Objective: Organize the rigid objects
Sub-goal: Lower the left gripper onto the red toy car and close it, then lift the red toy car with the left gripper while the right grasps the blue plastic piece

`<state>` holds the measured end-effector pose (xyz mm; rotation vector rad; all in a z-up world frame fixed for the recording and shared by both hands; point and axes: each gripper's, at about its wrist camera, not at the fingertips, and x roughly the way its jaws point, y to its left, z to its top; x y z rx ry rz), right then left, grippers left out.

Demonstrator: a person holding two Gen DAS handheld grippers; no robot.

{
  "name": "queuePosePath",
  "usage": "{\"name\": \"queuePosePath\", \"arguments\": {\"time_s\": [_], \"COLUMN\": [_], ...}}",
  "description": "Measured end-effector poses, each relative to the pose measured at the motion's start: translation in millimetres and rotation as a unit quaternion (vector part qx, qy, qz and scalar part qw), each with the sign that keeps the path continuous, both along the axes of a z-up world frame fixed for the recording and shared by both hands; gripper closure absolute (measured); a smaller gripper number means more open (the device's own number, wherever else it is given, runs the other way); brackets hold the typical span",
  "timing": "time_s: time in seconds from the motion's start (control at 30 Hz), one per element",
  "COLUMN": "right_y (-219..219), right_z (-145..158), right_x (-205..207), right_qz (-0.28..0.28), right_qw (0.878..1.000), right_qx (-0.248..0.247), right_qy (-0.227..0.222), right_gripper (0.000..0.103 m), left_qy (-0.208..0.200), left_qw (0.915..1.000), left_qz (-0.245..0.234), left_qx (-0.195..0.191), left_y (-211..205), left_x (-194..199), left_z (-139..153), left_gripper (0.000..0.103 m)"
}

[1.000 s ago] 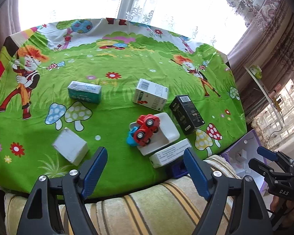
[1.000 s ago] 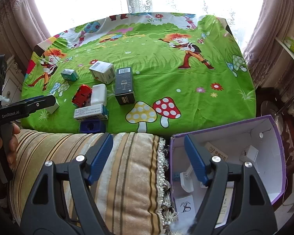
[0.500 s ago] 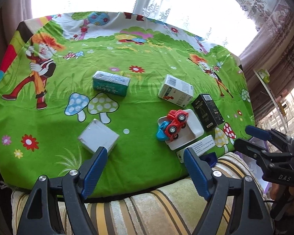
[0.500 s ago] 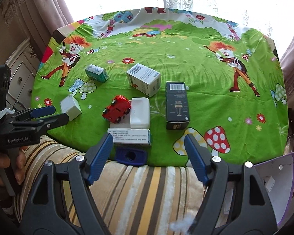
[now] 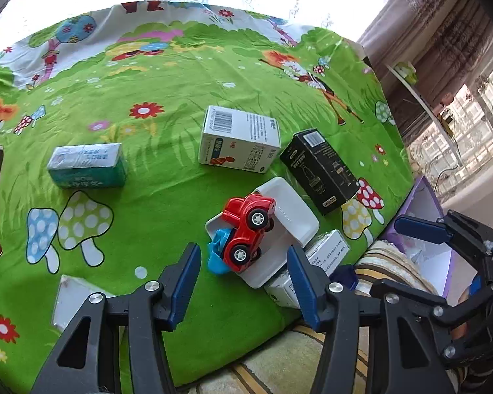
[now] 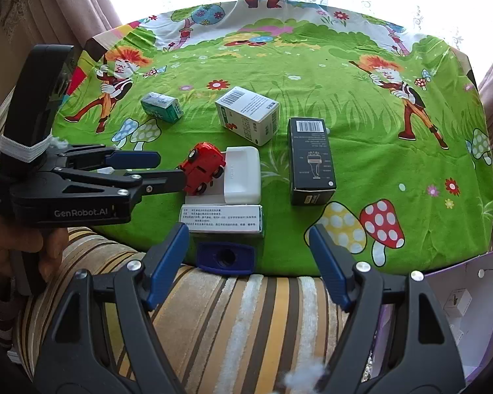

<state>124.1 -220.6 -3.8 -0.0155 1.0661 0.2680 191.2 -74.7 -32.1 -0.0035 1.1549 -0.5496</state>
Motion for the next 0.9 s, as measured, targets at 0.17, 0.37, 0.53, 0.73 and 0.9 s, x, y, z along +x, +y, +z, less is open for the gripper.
{"name": "queuePosePath", "arguments": {"time_s": [0.17, 0.37, 0.53, 0.73, 0.9], "right_y": [-3, -2, -4, -4, -4], "right_z": [-6, -11, -14, -16, -17], "right_x": [1, -1, -2, -2, -2], "right_qz": [-0.002, 0.001, 0.0, 0.001, 0.001], "right_qw": [1.0, 1.0, 1.0, 1.0, 1.0], "right_qx": [0.005, 0.008, 0.011, 0.013, 0.013], "right_qy": [0.009, 0.014, 0.019, 0.022, 0.023], "right_gripper": [0.025, 0.025, 0.025, 0.025, 0.025], "left_qy": [0.005, -0.048, -0.127, -0.16, -0.246], "left_qw": [0.9998, 0.9972, 0.9742, 0.951, 0.8864], "left_qz": [-0.009, 0.007, 0.045, 0.029, -0.074], "left_qx": [0.018, 0.057, 0.181, 0.263, 0.385], "left_y": [-10, -7, 2, -2, -44], "left_x": [11, 0, -1, -1, -30], "left_z": [-13, -1, 7, -7, -26], "left_gripper": [0.068, 0.071, 0.077, 0.08, 0.082]}}
